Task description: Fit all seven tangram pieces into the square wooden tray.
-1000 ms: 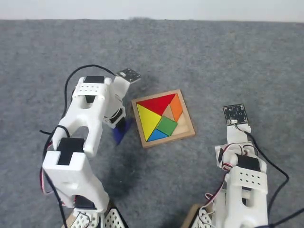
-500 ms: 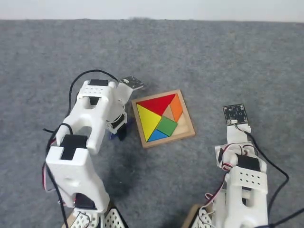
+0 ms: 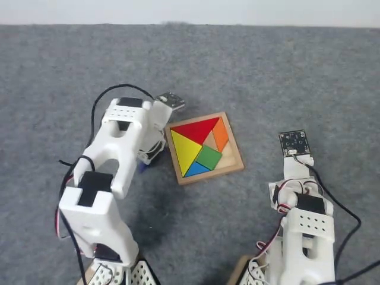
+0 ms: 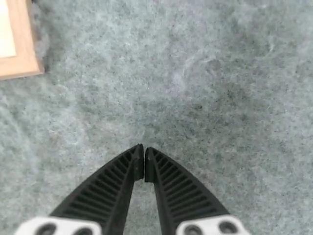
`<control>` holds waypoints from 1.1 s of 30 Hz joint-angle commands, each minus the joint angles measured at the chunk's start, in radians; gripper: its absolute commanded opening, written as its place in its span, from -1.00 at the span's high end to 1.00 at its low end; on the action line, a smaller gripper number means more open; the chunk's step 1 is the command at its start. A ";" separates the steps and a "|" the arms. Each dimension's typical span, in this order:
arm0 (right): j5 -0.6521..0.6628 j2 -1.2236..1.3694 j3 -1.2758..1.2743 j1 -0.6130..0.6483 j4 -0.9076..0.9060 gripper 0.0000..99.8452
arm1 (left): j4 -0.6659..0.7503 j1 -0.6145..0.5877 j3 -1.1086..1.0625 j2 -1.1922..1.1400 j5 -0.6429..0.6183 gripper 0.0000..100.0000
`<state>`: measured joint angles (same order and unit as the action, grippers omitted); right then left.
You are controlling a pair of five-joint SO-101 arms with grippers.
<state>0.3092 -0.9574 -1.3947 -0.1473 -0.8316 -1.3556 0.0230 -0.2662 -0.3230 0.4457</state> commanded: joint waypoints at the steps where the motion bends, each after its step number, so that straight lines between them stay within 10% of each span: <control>1: -0.011 -0.031 0.009 0.004 0.013 0.97 | -0.032 0.068 0.030 0.077 -0.029 0.96; 19: -0.012 -0.031 0.012 0.004 0.013 0.97 | -0.161 0.301 0.202 0.365 -0.318 0.98; 33: -0.012 -0.031 0.012 0.002 0.016 0.97 | 0.193 0.454 0.209 0.020 -0.654 0.98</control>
<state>0.3076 -0.9574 -1.3947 -0.1473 -0.8316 -1.2390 0.4327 -0.0990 -0.2708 -0.1204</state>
